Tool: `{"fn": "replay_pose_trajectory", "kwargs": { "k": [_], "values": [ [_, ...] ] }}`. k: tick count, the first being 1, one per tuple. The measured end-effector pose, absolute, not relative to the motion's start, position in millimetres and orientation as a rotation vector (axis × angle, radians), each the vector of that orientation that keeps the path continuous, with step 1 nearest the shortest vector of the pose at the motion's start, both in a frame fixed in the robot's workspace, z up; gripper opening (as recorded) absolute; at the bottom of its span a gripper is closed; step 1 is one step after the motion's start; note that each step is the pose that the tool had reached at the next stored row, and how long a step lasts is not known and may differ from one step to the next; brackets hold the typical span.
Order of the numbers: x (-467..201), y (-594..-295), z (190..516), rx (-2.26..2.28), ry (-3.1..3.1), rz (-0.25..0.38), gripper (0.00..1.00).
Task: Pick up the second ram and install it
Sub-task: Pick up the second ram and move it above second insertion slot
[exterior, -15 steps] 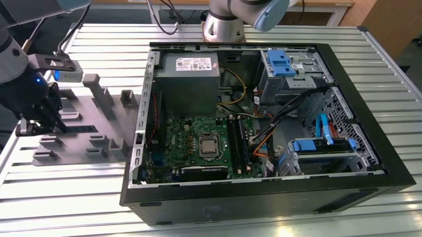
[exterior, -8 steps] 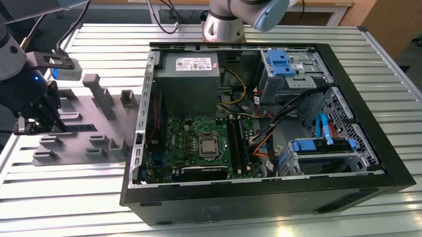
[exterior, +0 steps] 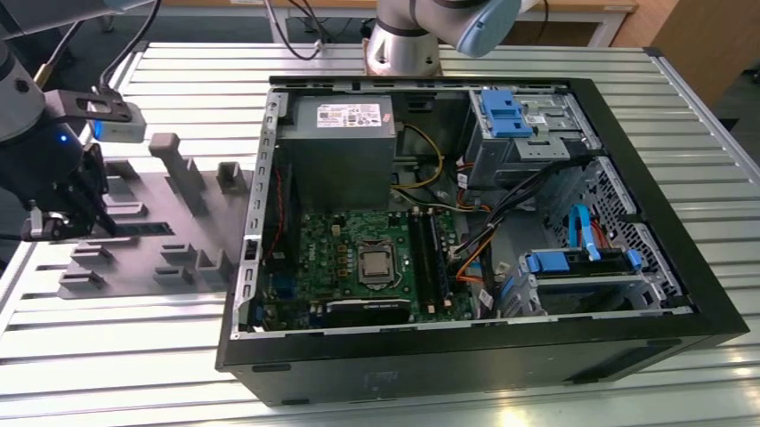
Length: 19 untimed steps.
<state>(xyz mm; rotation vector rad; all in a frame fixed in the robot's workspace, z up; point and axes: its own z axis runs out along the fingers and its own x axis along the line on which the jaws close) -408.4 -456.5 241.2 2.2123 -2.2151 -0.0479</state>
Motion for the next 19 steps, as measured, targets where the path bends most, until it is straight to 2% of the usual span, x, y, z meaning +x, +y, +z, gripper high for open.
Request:
{"fn": "replay_pose_trajectory", "kwargs": {
  "k": [19],
  "values": [
    [-408, -456, 252, 2.212, -2.215, -0.048, 0.14]
  ]
}}
